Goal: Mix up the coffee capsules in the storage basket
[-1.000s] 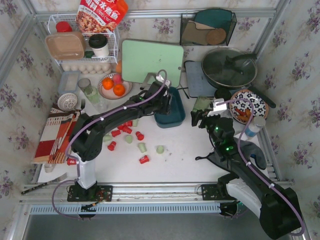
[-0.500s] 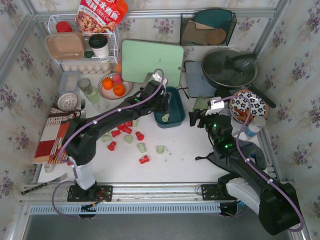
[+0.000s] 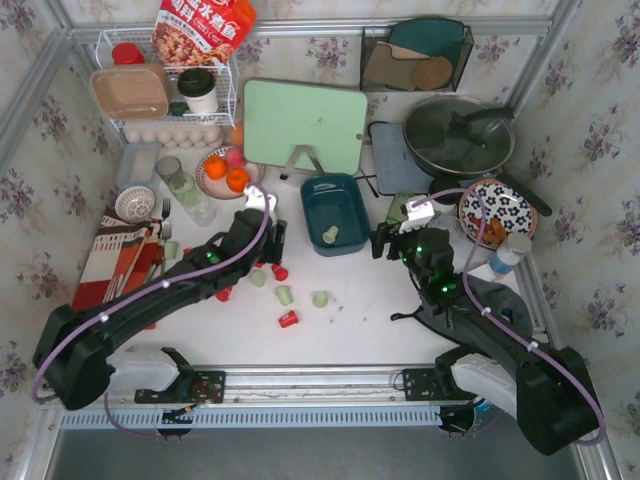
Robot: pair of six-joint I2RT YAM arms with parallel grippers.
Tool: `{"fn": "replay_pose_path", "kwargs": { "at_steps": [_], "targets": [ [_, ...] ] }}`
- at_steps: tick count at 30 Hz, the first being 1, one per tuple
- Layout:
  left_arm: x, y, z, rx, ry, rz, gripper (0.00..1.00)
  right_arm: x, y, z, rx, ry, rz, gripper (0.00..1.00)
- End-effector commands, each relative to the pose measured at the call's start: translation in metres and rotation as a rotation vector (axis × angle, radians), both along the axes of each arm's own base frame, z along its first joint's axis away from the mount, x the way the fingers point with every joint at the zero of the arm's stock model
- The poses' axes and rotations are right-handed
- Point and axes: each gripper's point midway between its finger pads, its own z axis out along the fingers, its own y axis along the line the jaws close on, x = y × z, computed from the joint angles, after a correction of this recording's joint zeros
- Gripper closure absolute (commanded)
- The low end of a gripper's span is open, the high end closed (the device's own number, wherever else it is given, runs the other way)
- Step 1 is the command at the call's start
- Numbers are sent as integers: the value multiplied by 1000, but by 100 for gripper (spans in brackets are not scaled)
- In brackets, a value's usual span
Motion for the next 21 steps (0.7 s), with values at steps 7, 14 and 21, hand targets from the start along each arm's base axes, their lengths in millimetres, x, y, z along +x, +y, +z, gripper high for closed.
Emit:
{"fn": "replay_pose_path", "kwargs": {
  "at_steps": [7,14,21],
  "targets": [
    [-26,58,-25,55,-82,113,34,-13,57,-21,-124,29,131,22],
    [-25,51,-31,41,-47,110,34,-42,88,-35,-146,133,167,25],
    [-33,50,-31,17,-1,114,34,-78,120,-43,-76,232,215,28]
  ]
}}
